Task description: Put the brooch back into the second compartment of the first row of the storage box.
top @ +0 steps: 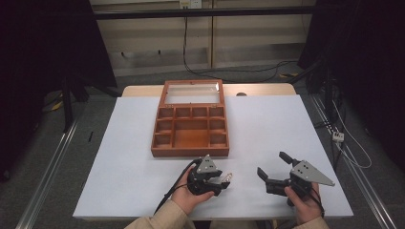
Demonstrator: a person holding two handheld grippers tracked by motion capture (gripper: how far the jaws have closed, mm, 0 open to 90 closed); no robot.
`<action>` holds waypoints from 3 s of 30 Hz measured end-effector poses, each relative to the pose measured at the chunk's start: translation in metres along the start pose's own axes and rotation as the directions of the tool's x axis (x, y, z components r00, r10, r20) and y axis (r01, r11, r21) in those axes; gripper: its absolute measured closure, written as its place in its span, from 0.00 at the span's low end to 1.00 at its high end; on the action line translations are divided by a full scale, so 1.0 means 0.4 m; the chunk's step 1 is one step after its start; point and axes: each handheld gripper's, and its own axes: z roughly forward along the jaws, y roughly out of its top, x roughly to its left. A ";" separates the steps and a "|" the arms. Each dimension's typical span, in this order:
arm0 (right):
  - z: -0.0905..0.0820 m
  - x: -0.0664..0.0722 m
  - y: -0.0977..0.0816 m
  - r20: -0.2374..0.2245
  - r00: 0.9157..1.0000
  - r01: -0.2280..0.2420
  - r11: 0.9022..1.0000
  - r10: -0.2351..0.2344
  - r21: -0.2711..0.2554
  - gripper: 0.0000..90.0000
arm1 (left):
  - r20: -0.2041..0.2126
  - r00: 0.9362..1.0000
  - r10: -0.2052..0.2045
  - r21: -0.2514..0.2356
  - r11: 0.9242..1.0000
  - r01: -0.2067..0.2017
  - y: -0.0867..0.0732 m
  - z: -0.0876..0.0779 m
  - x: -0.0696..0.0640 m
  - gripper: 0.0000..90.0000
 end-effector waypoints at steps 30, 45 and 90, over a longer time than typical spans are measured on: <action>-0.001 -0.001 0.001 0.001 1.000 0.000 1.000 0.000 -0.003 0.03 | 0.031 0.995 -0.099 0.043 0.994 0.098 0.008 -0.019 0.006 0.89; 0.000 0.001 0.001 -0.003 1.000 0.004 1.000 -0.004 -0.004 0.03 | 0.048 0.991 -0.124 0.009 0.992 0.124 0.033 -0.075 0.033 0.89; 0.002 0.002 0.001 -0.017 1.000 -0.004 1.000 0.004 -0.002 0.03 | 0.014 0.992 -0.123 0.015 0.992 0.123 0.126 -0.169 0.107 0.89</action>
